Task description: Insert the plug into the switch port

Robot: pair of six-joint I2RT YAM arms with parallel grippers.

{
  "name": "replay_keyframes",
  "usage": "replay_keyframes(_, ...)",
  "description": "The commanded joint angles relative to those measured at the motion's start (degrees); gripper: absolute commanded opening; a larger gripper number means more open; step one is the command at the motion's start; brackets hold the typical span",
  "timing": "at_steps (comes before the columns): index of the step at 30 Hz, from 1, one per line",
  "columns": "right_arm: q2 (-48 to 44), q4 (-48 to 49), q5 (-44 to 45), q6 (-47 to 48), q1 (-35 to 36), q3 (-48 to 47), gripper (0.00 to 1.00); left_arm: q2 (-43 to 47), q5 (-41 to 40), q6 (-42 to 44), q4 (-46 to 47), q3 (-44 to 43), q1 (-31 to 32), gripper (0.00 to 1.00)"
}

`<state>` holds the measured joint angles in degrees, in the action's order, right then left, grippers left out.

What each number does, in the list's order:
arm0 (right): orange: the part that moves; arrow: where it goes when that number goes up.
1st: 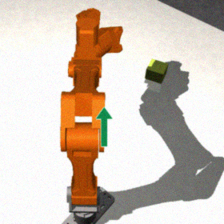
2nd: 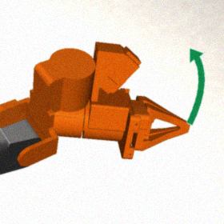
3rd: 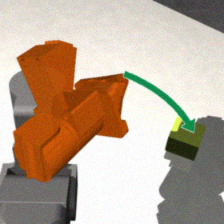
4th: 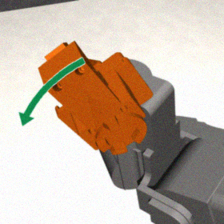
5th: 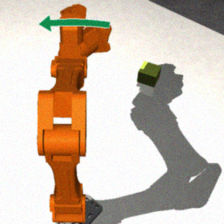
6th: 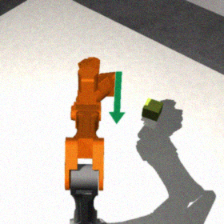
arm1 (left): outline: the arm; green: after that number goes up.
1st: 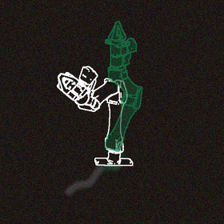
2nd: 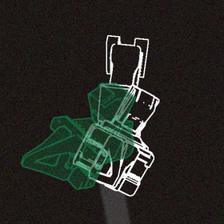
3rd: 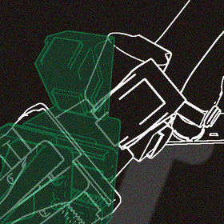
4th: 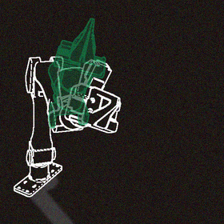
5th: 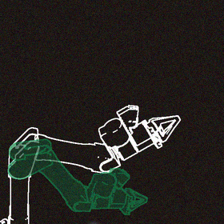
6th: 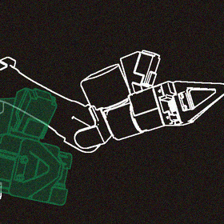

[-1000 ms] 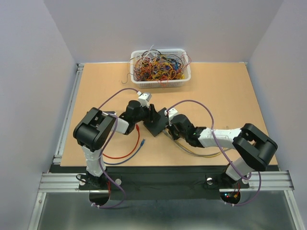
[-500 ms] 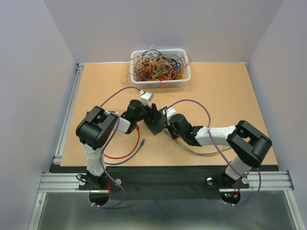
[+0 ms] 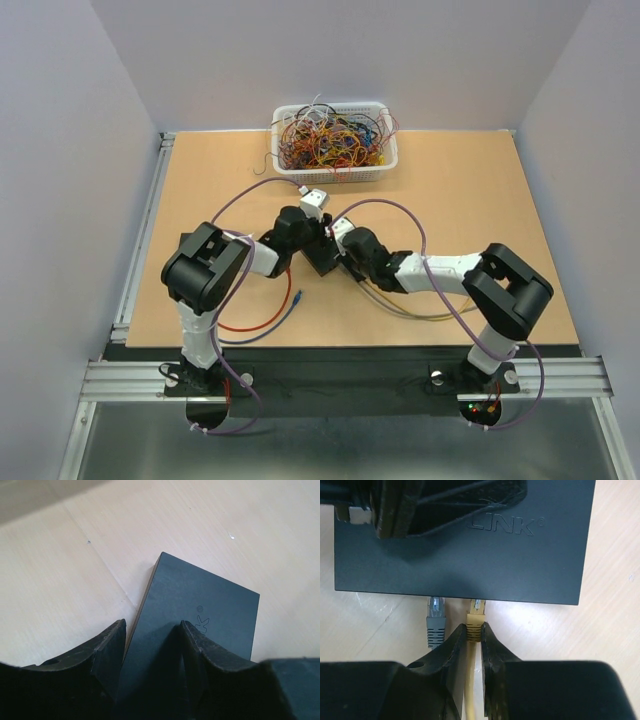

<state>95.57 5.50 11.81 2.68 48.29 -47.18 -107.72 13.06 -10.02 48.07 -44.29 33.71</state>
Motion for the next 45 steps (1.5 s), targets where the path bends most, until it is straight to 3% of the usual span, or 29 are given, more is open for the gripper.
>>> replay_keyframes(1, 2.4, 28.0, -5.5, 2.9, 0.6, -10.2, 0.01, -1.1, 11.3, -2.2, -9.8, 1.3, 9.4, 0.55)
replay_keyframes(7, 3.6, 30.7, -4.7, 2.0, 0.6, -9.9, 0.00, -1.4, 7.3, -4.7, -10.9, 1.9, 10.4, 0.59)
replay_keyframes(12, 2.0, 30.2, 0.5, 2.1, 0.6, -6.3, 0.03, 1.1, 0.9, -7.6, -16.7, 1.4, 6.6, 0.62)
replay_keyframes(16, 0.3, 28.8, 4.5, 3.2, 0.5, -3.6, 0.30, 3.1, -6.4, -7.6, -21.9, -0.7, 5.5, 0.65)
replay_keyframes(21, -2.4, 26.9, 6.8, 3.2, 0.5, -0.8, 0.54, 3.1, -15.3, -8.9, -28.2, -5.2, 3.4, 0.68)
replay_keyframes(23, -3.3, 25.6, 7.3, 3.3, 0.6, -0.5, 0.57, 3.1, -17.8, -9.3, -30.2, -7.3, 2.7, 0.69)
replay_keyframes(29, -8.1, 22.3, 12.0, 1.8, 0.6, 1.3, 0.60, 4.5, -20.4, -9.8, -33.6, -10.7, -0.1, 0.71)
replay_keyframes(35, -9.5, 17.9, 16.0, -6.4, -2.0, 2.7, 0.65, 8.7, -20.9, -8.9, -36.6, -13.4, -2.8, 0.72)
replay_keyframes(40, -6.4, 12.0, 3.5, -18.1, -9.8, 0.8, 0.66, 9.2, -19.7, -8.3, -37.4, -13.0, -3.0, 0.71)
replay_keyframes(45, -3.3, 11.8, -1.3, -21.3, -10.8, -0.6, 0.67, 9.7, -16.6, -8.7, -33.1, -9.2, -3.0, 0.70)
